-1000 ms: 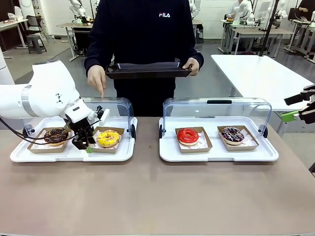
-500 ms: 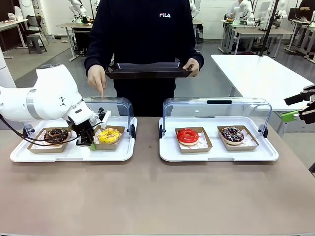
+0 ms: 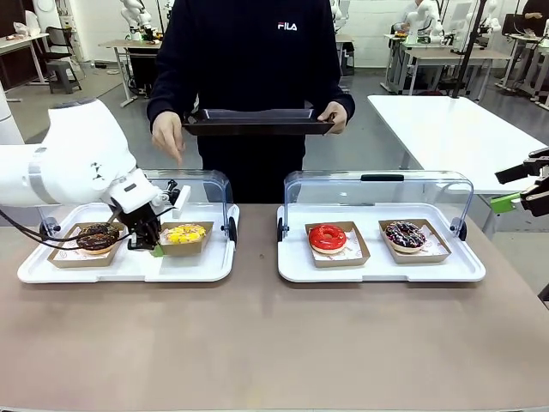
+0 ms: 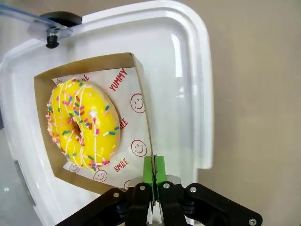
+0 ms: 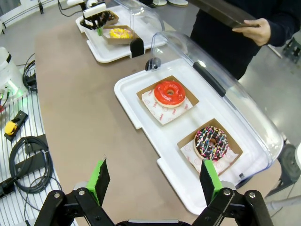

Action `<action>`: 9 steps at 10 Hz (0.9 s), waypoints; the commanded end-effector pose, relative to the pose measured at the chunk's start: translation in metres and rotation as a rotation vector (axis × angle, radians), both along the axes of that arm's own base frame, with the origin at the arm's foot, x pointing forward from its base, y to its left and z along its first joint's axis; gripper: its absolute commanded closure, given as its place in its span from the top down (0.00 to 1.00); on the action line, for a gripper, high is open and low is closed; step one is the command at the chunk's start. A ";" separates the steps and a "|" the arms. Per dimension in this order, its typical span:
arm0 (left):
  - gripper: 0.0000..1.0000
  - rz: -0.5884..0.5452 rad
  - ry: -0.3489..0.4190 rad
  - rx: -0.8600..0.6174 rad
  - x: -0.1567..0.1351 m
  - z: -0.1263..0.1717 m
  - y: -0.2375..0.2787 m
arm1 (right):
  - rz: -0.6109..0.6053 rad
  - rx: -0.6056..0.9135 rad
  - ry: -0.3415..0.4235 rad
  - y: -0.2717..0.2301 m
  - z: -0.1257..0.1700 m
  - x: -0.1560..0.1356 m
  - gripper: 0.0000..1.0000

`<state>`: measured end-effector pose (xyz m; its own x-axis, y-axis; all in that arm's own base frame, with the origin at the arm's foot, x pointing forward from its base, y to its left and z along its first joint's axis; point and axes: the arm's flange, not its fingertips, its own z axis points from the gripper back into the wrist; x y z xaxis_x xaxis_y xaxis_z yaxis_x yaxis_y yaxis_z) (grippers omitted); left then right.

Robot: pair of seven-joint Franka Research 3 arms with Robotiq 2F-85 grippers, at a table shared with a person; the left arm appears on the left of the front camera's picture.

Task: Provide the desired donut to the person.
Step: Pick up and lift the Paper togo box containing the Donut pointed at by the person.

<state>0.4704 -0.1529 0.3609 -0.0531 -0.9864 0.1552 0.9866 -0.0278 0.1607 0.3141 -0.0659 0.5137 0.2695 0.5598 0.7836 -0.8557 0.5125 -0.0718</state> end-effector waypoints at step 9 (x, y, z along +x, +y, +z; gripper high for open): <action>0.00 0.097 -0.128 -0.021 -0.207 0.197 0.029 | 0.016 0.025 -0.014 0.000 -0.001 0.003 1.00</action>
